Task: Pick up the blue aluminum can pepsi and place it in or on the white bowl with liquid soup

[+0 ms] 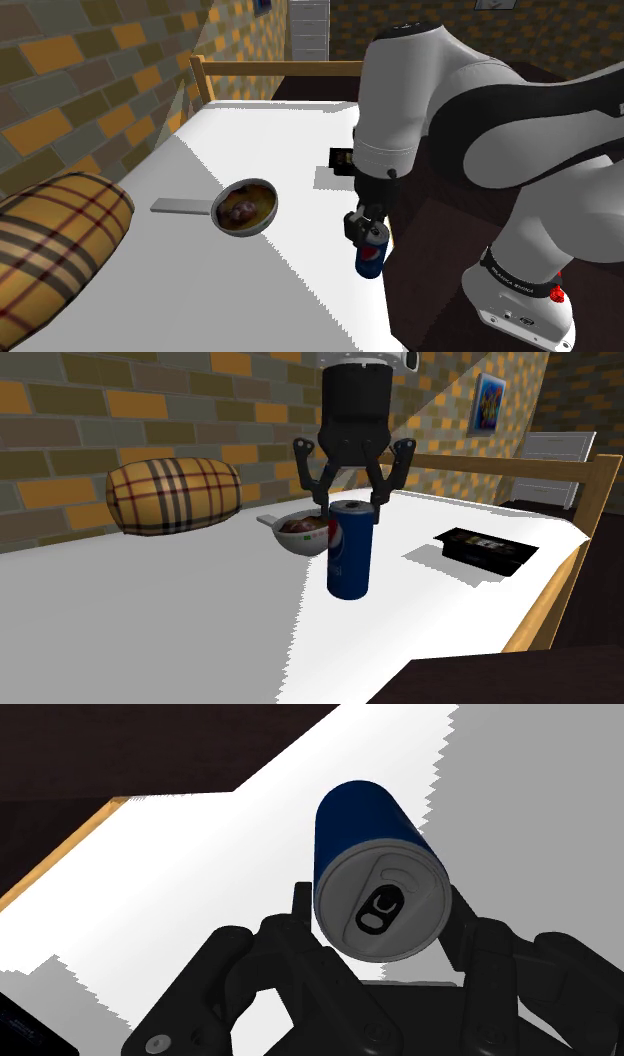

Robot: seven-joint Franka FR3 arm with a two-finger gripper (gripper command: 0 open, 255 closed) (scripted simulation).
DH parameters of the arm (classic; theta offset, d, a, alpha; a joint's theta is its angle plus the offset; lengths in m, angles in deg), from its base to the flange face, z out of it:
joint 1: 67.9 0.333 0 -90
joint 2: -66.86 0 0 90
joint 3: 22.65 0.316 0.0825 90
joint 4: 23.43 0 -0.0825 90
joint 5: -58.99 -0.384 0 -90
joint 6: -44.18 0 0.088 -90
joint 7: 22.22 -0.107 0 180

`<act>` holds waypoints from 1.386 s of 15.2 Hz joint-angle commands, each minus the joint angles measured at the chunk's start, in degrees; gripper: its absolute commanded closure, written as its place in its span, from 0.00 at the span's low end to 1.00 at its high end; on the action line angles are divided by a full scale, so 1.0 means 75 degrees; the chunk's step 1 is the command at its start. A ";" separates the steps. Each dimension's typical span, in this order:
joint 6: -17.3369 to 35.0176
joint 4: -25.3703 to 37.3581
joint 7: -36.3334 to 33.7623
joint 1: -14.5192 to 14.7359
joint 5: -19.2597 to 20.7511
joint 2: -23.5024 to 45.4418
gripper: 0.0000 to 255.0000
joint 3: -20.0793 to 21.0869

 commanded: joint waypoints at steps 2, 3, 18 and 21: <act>-0.0376 0.0228 -0.0007 -0.0018 0.0084 -0.0148 1.00 -0.0110; -0.0496 0.0304 -0.0010 -0.0023 0.0111 -0.0192 1.00 -0.0146; -0.0555 0.2854 0.0235 -0.1228 0.1289 0.2337 1.00 -0.0305; -0.0554 0.3697 0.0190 -0.1502 0.1687 0.3225 1.00 -0.0271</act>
